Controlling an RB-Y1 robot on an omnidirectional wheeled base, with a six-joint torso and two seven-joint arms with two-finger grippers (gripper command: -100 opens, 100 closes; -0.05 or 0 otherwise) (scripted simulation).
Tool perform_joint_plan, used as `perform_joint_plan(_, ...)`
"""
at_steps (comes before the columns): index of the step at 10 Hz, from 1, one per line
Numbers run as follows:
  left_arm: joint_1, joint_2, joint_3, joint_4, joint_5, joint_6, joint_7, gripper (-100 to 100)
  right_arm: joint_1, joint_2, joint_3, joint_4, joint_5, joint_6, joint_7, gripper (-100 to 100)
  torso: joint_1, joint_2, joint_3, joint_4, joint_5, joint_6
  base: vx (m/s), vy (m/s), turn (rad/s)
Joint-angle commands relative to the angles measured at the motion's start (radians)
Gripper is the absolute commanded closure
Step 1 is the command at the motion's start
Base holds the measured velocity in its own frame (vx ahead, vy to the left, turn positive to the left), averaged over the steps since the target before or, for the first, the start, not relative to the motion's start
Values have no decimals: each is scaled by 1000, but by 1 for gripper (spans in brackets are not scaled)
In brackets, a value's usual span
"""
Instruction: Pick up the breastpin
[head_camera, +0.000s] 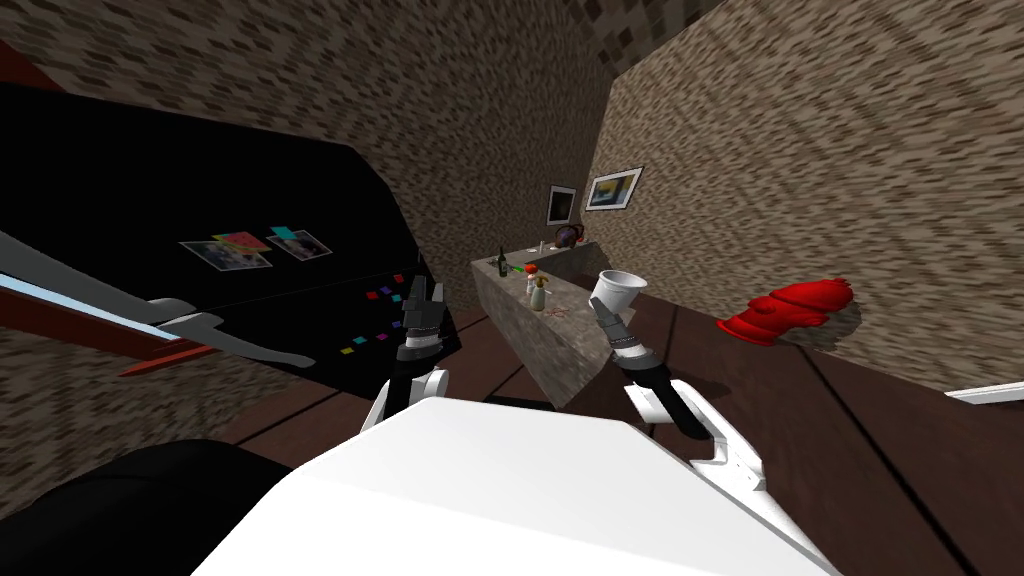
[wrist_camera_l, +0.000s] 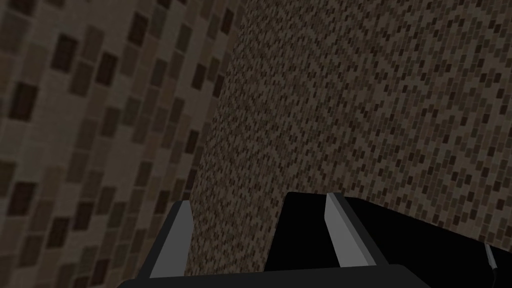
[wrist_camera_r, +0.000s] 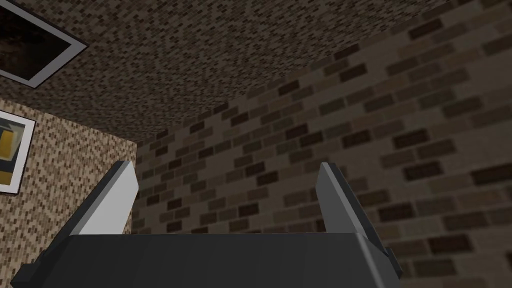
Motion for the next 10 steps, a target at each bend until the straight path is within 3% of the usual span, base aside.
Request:
perform_joint_plan(1,0,0,0,0,0,0,0,0,-6,-44,3,12,3,-12,4,-100,0,0,0,0,0,0,2,-7,80)
perform_joint_plan(9,0,0,0,0,0,0,0,0,-66,-282,50,133,43,-103,39,-100,0,-1,0,0,0,0,6,-7,151)
perform_joint_plan(10,0,0,0,0,0,0,0,0,-82,-313,67,167,56,-125,48,-100,0,-1,0,0,0,1,11,-13,168)
